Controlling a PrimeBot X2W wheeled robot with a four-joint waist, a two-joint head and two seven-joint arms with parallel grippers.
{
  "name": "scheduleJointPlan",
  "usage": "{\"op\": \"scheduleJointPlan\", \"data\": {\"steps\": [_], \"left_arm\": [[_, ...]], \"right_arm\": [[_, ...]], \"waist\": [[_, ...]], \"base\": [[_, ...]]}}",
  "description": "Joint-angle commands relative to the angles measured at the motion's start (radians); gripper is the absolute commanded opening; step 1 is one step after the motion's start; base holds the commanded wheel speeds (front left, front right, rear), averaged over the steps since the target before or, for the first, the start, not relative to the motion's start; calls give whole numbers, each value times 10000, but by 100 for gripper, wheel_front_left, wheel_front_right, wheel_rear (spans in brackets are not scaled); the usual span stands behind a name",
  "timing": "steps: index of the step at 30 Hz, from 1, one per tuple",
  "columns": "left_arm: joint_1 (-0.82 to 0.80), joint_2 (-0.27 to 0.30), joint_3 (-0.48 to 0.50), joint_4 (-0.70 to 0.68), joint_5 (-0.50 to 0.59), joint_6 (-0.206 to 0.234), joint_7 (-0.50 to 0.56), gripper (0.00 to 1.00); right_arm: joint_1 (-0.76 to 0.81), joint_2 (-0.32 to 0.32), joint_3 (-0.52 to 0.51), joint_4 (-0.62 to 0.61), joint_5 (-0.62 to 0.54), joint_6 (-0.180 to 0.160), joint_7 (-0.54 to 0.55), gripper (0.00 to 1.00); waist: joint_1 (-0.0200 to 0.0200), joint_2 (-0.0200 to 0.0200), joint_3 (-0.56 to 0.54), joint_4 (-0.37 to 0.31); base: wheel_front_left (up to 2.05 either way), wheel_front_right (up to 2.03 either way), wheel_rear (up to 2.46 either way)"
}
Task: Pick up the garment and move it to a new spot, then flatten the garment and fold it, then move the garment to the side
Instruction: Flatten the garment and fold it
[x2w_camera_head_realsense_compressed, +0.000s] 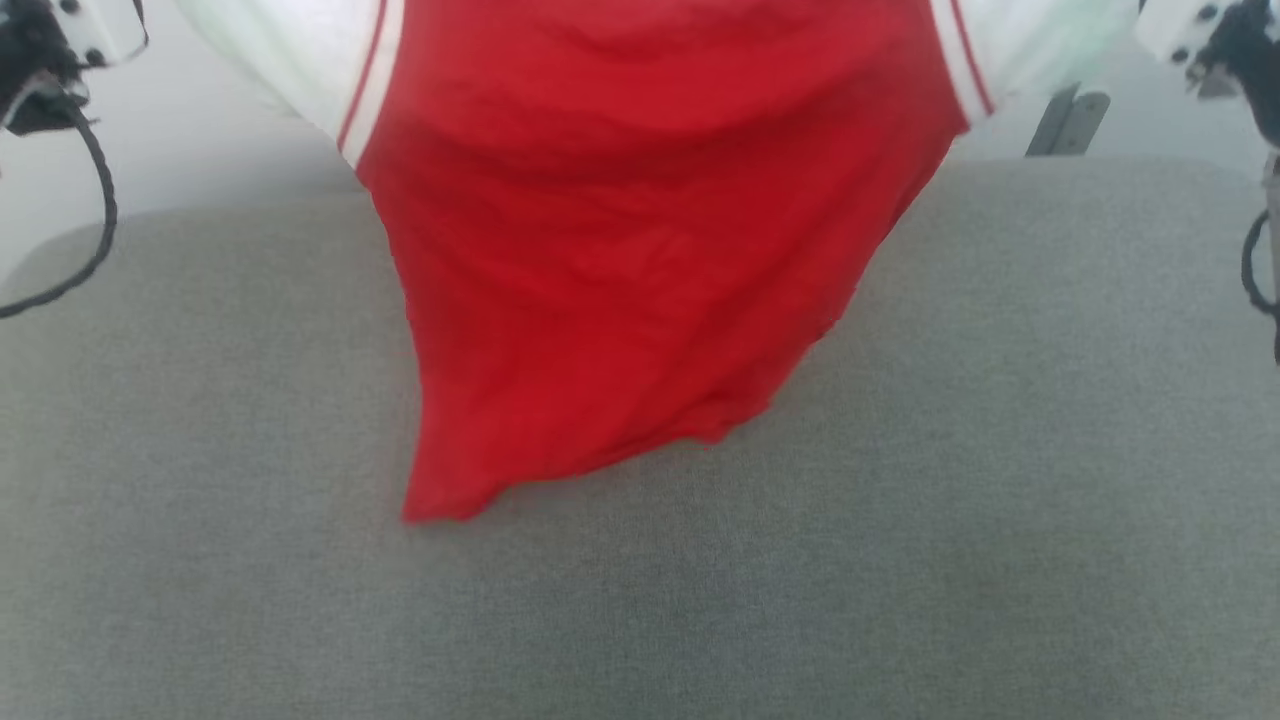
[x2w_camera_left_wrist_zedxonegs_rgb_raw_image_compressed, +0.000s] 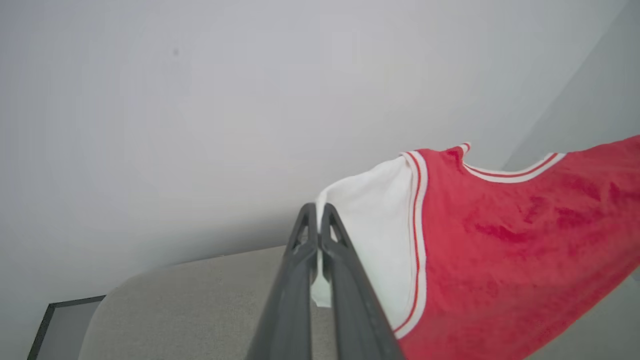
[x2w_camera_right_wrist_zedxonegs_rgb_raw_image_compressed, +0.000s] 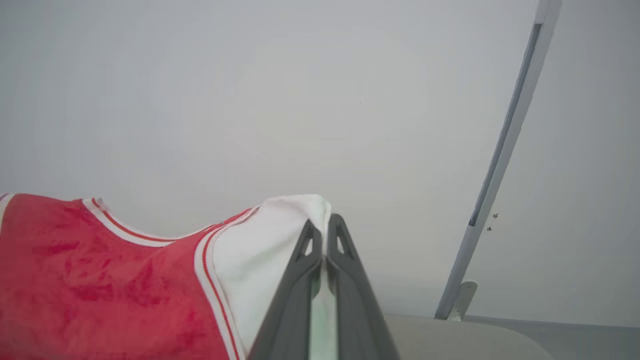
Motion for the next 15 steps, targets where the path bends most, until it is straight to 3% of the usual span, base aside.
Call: {"op": "scheduleJointPlan", "data": {"steps": [1,7,15], "left_arm": [[-157,21,43,-62,8,-42,-148,0],[-395,133,20,-154,140,-45,-585,0],[-806,114,-86,-179,348,-49,-1289,0]], "right_arm": [[-281,165,-164,200,-242,-8,-274,0],[-911,507,-298,739,-713,-7,-856,0],[-1586,482,-97,1289,-1273,-7,-1717,0]], "waist": [[0,0,-280,49],[0,0,-367,97],[0,0,251,162]], "base": [[0,0,0],[0,0,0],[0,0,0]]}}
